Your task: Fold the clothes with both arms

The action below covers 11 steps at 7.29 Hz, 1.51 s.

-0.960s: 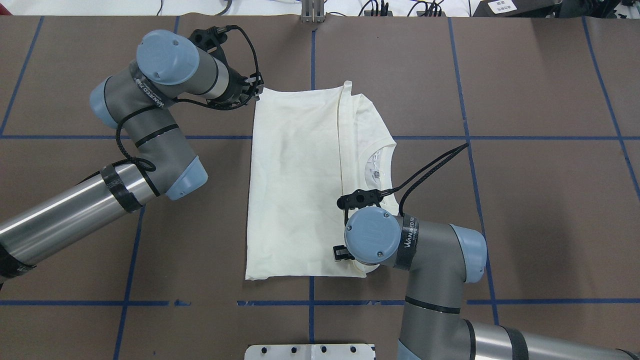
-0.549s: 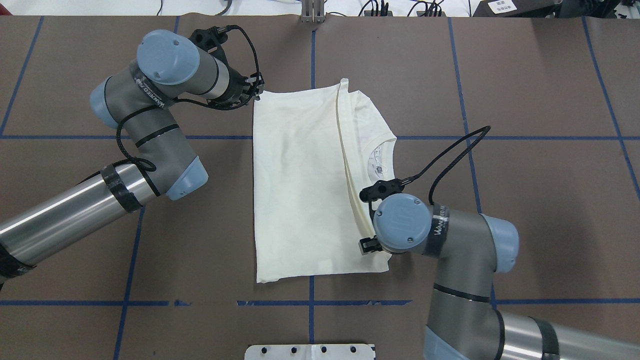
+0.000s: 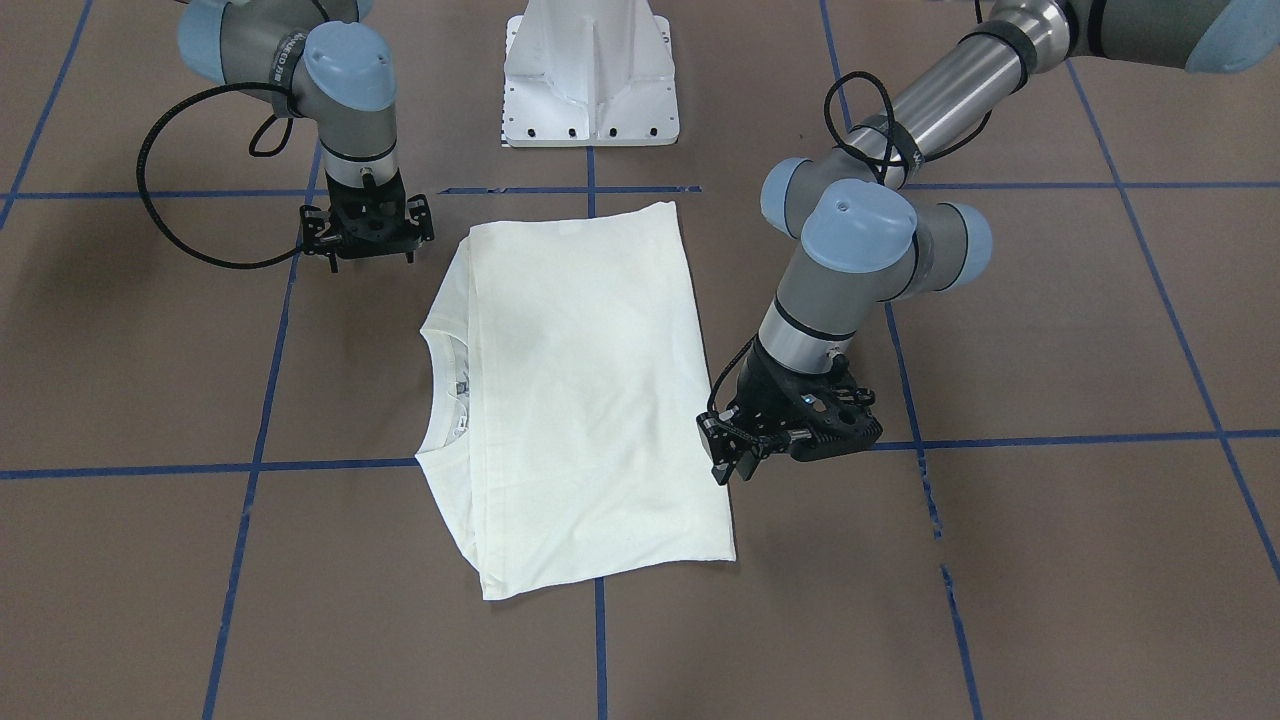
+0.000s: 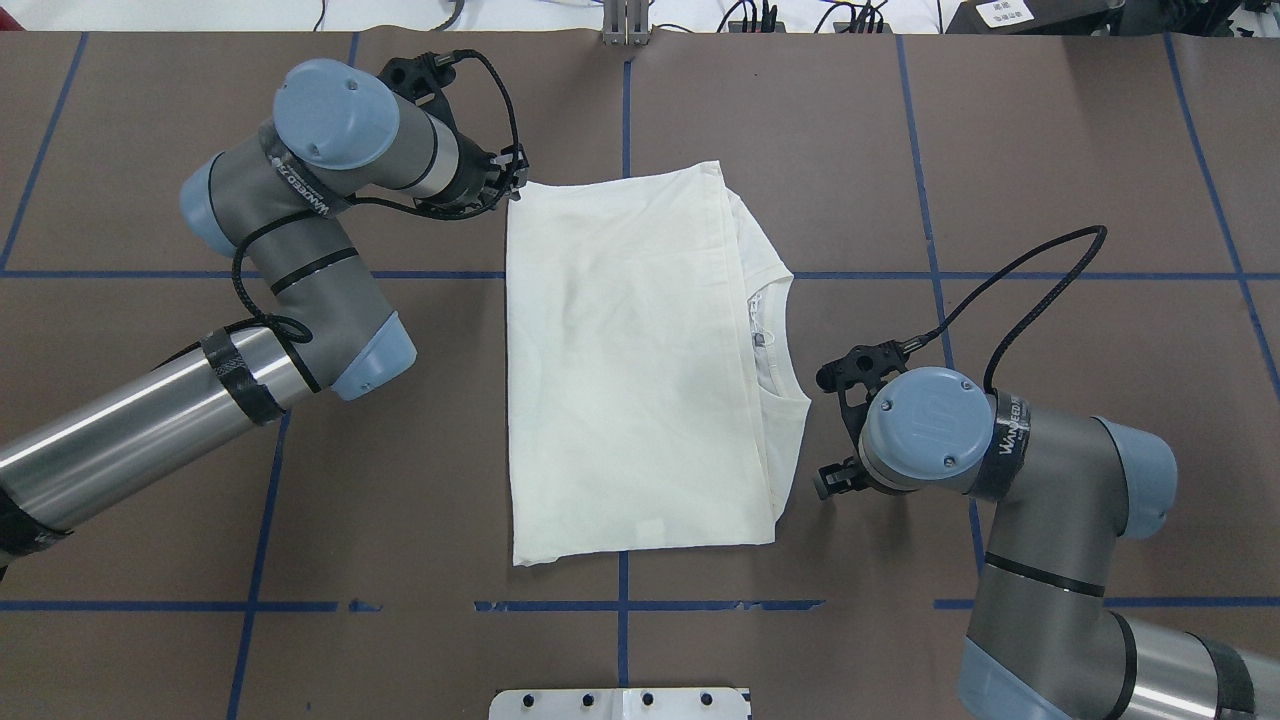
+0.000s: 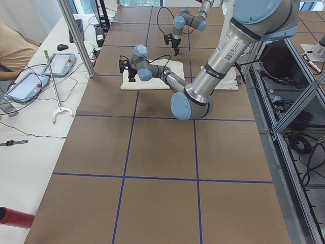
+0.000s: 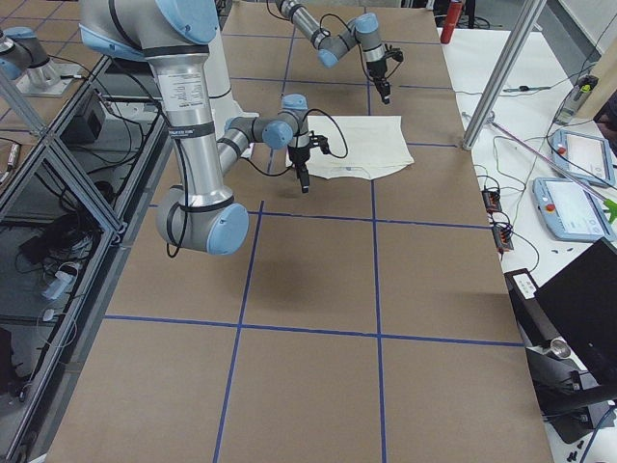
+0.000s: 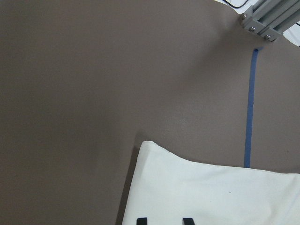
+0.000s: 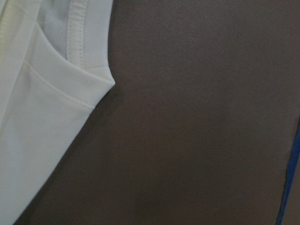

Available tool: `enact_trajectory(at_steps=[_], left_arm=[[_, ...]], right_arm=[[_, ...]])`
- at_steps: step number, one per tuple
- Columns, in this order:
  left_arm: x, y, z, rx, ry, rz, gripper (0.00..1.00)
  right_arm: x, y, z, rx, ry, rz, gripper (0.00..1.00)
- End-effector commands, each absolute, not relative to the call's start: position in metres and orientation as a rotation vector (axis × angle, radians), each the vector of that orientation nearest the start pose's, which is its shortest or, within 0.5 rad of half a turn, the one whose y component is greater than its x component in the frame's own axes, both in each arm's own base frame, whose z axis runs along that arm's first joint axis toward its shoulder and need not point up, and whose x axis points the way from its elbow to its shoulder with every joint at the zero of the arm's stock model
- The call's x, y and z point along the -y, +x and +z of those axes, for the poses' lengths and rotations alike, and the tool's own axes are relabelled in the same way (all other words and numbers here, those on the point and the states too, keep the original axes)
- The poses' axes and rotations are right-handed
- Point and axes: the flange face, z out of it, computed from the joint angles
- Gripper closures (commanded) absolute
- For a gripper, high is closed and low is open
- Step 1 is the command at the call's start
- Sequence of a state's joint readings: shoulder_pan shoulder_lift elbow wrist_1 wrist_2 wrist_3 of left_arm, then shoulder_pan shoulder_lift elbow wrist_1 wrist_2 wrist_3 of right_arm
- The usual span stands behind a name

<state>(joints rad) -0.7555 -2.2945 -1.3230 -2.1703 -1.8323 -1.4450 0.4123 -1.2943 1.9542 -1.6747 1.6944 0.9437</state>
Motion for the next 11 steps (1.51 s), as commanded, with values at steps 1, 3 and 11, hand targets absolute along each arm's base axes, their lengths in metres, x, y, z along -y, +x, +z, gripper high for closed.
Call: enact_trajectory(at_steps=[1, 3, 11], left_arm=[[0.596, 0.474, 0.245, -1.101, 0.255, -0.418, 0.63], [0.596, 0.474, 0.245, -1.099, 0.255, -0.418, 0.63], [0.585, 0.466, 0.243, -1.108, 0.255, -0.424, 0.62]], right_arm=[[0.335, -0.482, 0.333, 0.601, 0.150, -0.106, 0.00], [0.297, -0.512, 0.310, 0.725, 0.032, 0.304, 0.00], [0.286, -0.537, 0.318, 0.814, -0.072, 0.835, 0.18]])
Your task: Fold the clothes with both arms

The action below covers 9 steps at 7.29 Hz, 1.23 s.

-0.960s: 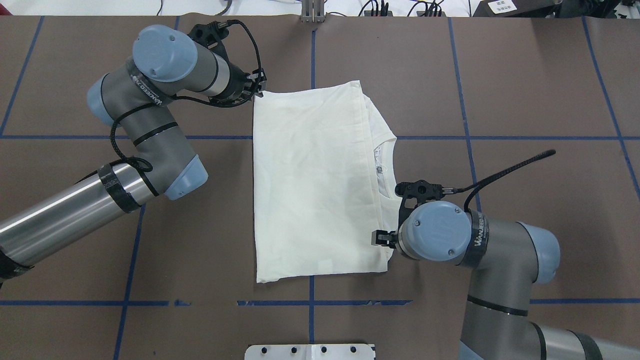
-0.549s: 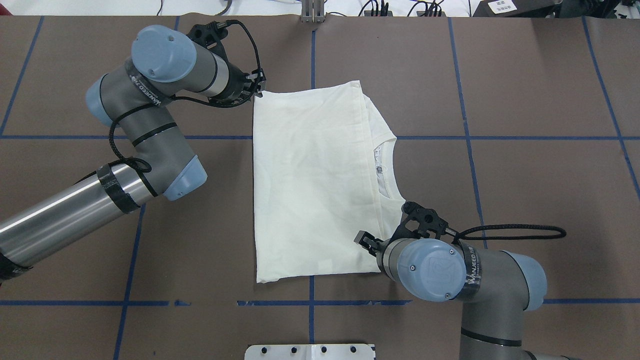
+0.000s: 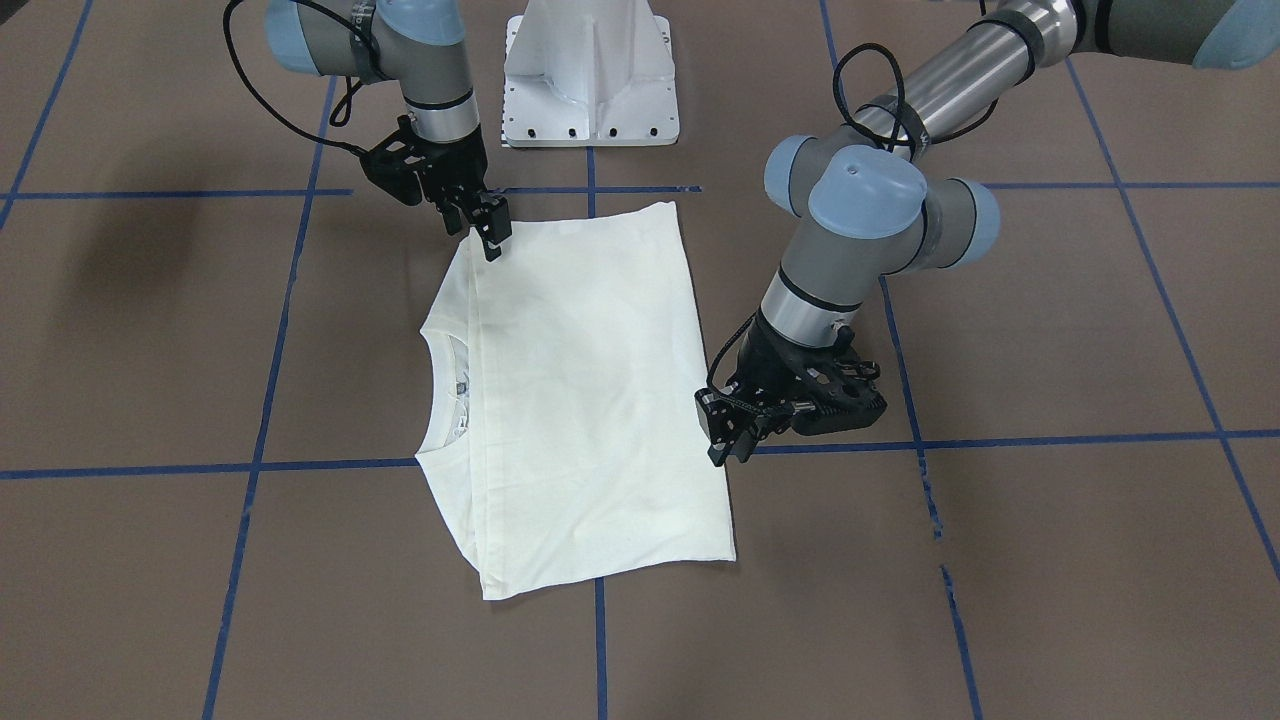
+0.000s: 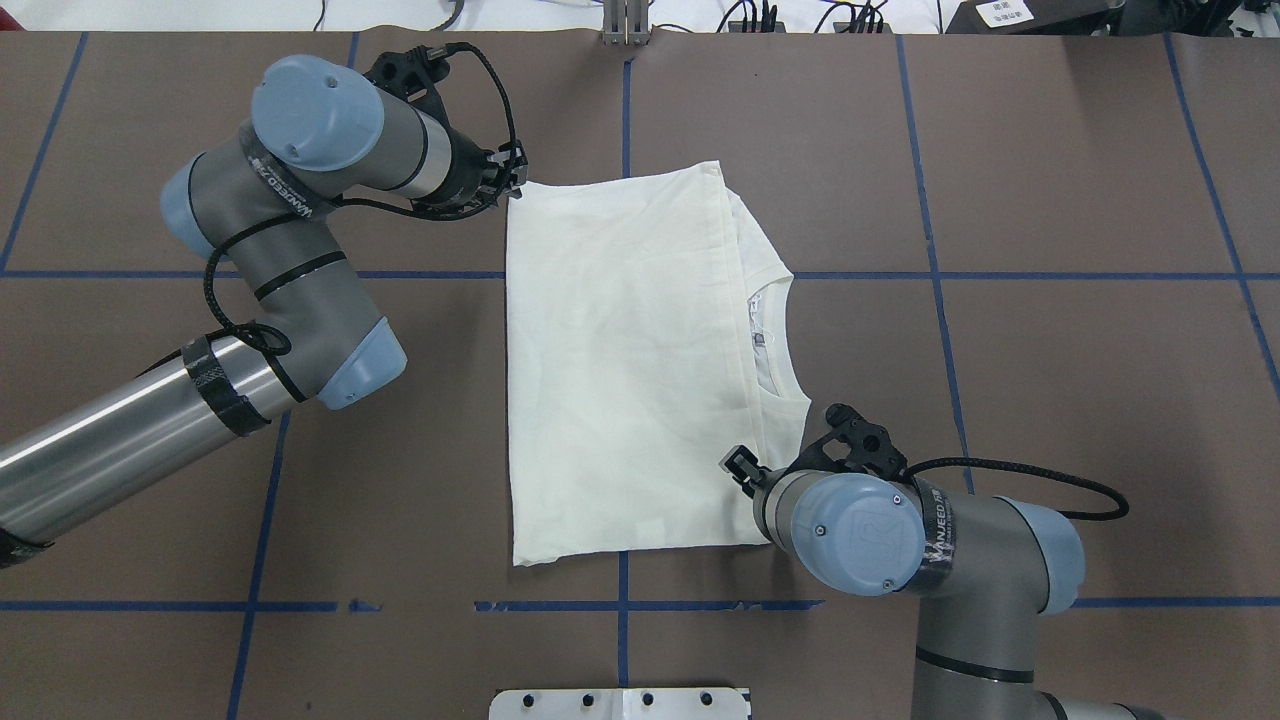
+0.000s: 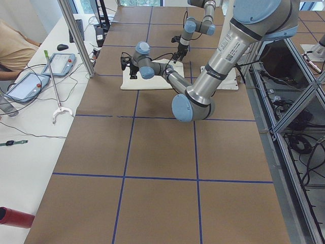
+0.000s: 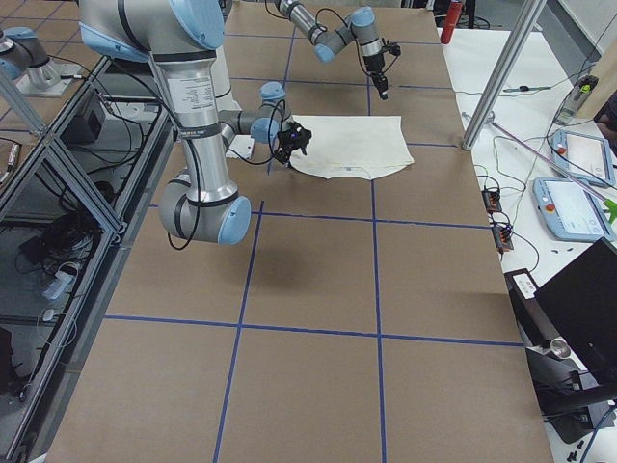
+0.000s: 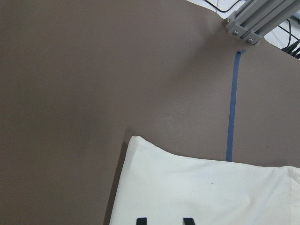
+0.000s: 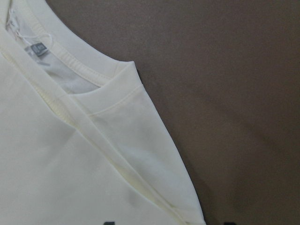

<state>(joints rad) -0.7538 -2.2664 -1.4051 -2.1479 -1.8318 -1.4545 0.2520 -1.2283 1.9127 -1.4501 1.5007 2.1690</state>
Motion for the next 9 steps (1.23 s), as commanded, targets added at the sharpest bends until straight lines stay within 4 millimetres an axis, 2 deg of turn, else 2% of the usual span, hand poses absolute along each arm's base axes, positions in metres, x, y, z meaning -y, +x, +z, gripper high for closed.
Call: enact_trajectory(at_steps=[1, 2, 3, 5, 6, 7, 8, 9], left_arm=[[0.584, 0.466, 0.241, -1.111, 0.256, -0.423, 0.62], [0.583, 0.465, 0.240, -1.114, 0.257, -0.422, 0.62], [0.583, 0.464, 0.239, -1.115, 0.258, -0.422, 0.62], [0.582, 0.466, 0.239, -1.112, 0.256, -0.421, 0.62], [0.582, 0.466, 0.238, -1.114, 0.257, -0.421, 0.62], [0.582, 0.465, 0.238, -1.115, 0.256, -0.420, 0.62], [0.572, 0.461, 0.225, -1.146, 0.262, -0.409, 0.61], [0.541, 0.467, 0.233, -1.173, 0.202, -0.448, 0.61]], right_arm=[[0.287, -0.539, 0.316, 0.819, -0.075, 0.834, 0.19], [0.286, -0.540, 0.314, 0.819, -0.080, 0.833, 0.25], [0.282, -0.543, 0.317, 0.812, -0.082, 0.827, 0.40], [0.280, -0.543, 0.316, 0.813, -0.086, 0.822, 0.95], [0.279, -0.543, 0.313, 0.819, -0.090, 0.820, 1.00], [0.276, -0.540, 0.308, 0.827, -0.119, 0.807, 1.00], [0.275, -0.537, 0.303, 0.838, -0.128, 0.803, 1.00], [0.273, -0.527, 0.289, 0.870, -0.136, 0.799, 1.00]])
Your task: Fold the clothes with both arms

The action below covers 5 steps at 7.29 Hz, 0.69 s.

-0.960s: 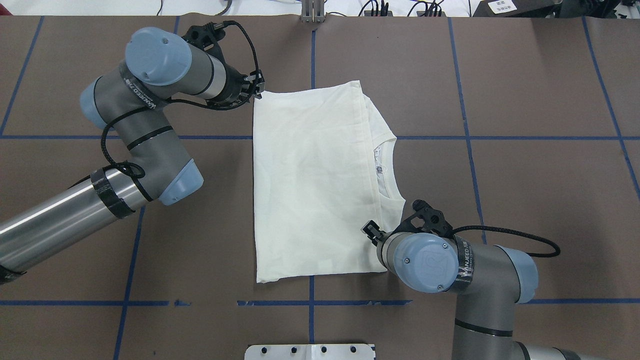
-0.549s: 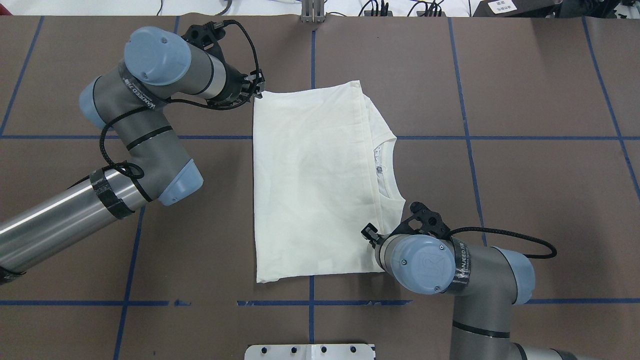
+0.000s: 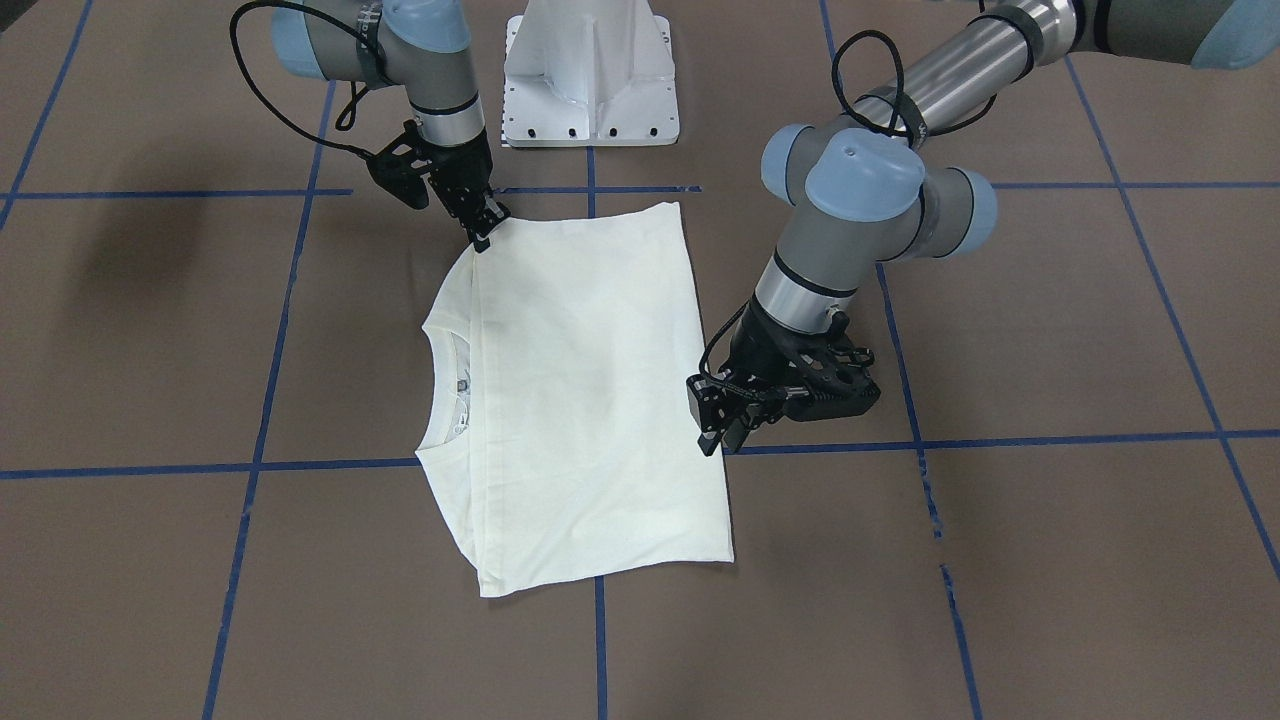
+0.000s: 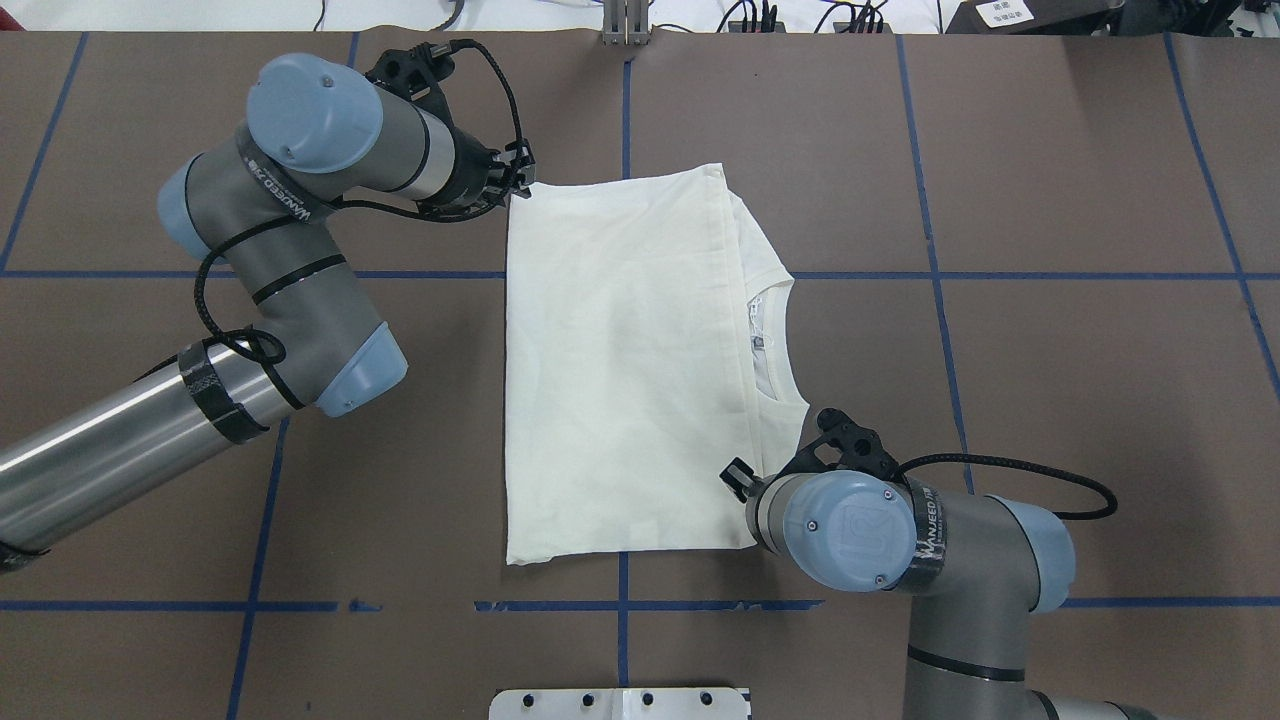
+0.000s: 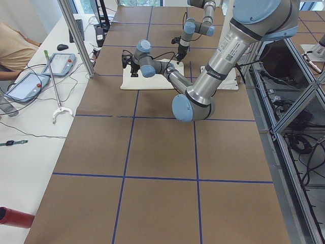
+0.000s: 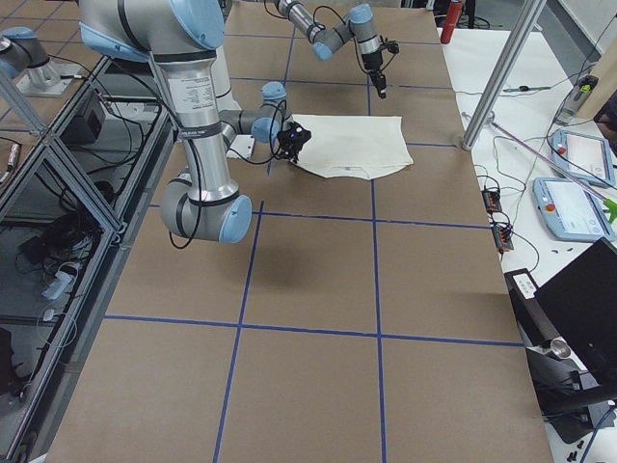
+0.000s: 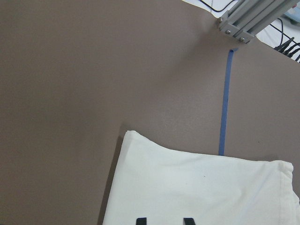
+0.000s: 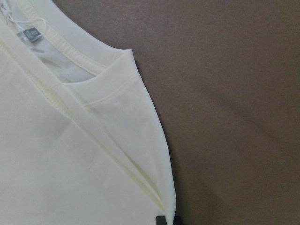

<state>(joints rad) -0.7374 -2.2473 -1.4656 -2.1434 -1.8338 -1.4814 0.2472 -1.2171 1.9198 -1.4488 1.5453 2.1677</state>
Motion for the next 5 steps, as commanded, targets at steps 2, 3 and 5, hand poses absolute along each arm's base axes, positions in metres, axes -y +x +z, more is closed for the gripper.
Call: enact_trajectory(at_steps=[2, 3, 5], left_arm=[[0.430, 0.468, 0.252, -1.234, 0.064, -0.481, 0.56], [0.368, 0.474, 0.271, -1.226, 0.024, -0.512, 0.51], [0.301, 0.510, 0.283, -1.171, -0.104, -0.579, 0.43]], right_arm=[[0.271, -0.512, 0.278, 0.900, -0.142, 0.801, 1.00], [0.272, -0.511, 0.276, 0.904, -0.142, 0.804, 1.00], [0.271, -0.509, 0.273, 0.911, -0.143, 0.801, 1.00]])
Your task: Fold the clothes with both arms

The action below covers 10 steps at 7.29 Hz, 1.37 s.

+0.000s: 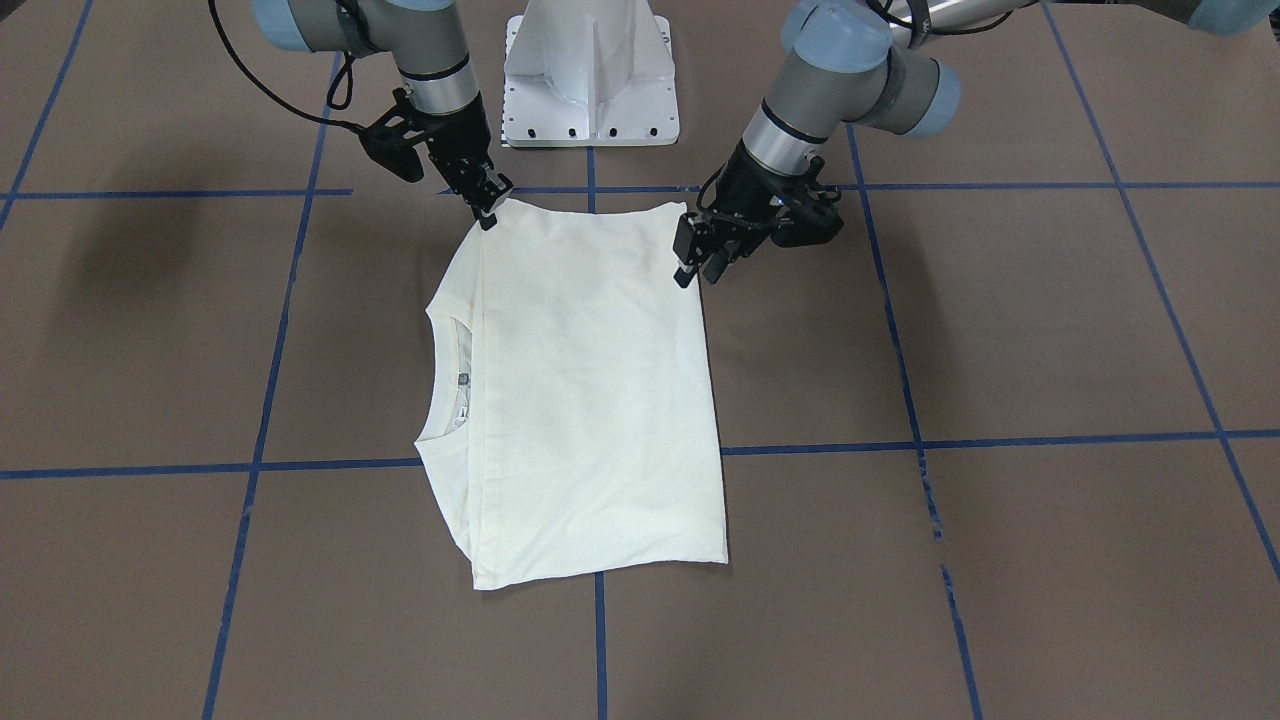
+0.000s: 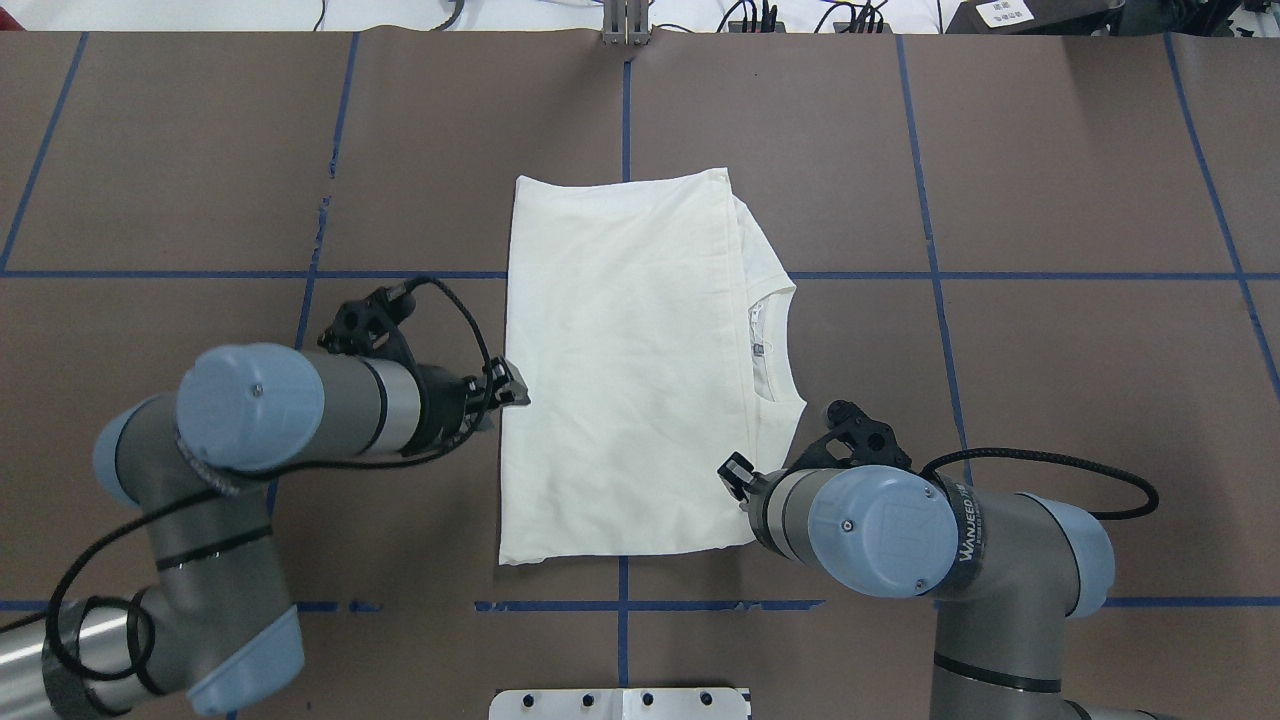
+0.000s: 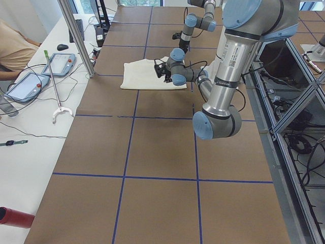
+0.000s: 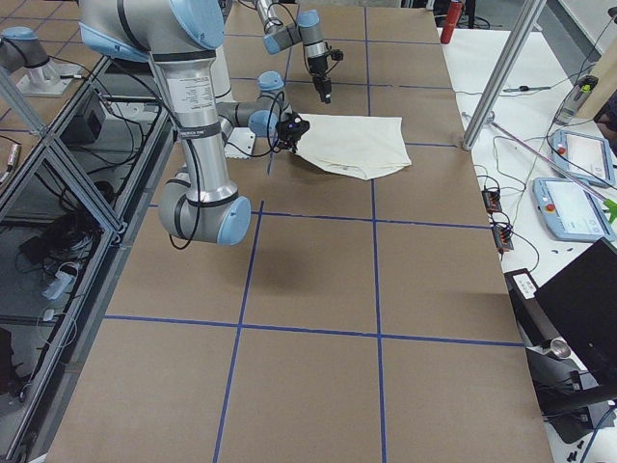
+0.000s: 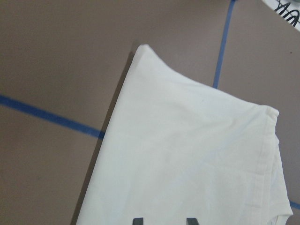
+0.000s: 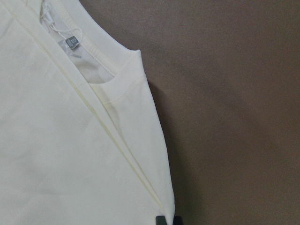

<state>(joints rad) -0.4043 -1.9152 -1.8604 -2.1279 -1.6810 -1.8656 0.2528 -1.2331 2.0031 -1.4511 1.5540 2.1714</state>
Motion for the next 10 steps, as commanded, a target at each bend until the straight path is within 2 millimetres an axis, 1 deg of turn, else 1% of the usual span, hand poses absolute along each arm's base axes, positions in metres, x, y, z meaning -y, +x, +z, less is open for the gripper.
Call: enact_trajectory(at_steps=[1, 2, 3, 4, 6, 8, 9, 10], left_arm=[[0.283, 0.510, 0.273, -1.112, -0.138, -0.606, 0.42], [0.260, 0.519, 0.274, -1.060, -0.175, -0.614, 0.42], [0.243, 0.533, 0.278, -1.046, -0.172, -0.608, 0.42], [0.237, 0.539, 0.277, -1.045, -0.175, -0.597, 0.42], [0.240, 0.548, 0.290, -1.017, -0.160, -0.595, 0.42], [0.241, 0.551, 0.294, -1.008, -0.159, -0.596, 0.44], [0.242, 0.550, 0.294, -1.008, -0.160, -0.598, 0.60], [0.241, 0.551, 0.294, -1.009, -0.161, -0.597, 0.99]], right_arm=[[0.270, -0.510, 0.273, 0.911, -0.145, 0.801, 1.00], [0.270, -0.510, 0.273, 0.911, -0.145, 0.802, 1.00], [0.270, -0.510, 0.274, 0.910, -0.144, 0.801, 1.00], [0.269, -0.510, 0.274, 0.909, -0.138, 0.802, 1.00], [0.269, -0.510, 0.273, 0.911, -0.138, 0.802, 1.00], [0.270, -0.510, 0.274, 0.910, -0.136, 0.801, 1.00], [0.270, -0.510, 0.274, 0.910, -0.136, 0.801, 1.00], [0.269, -0.509, 0.272, 0.914, -0.137, 0.801, 1.00]])
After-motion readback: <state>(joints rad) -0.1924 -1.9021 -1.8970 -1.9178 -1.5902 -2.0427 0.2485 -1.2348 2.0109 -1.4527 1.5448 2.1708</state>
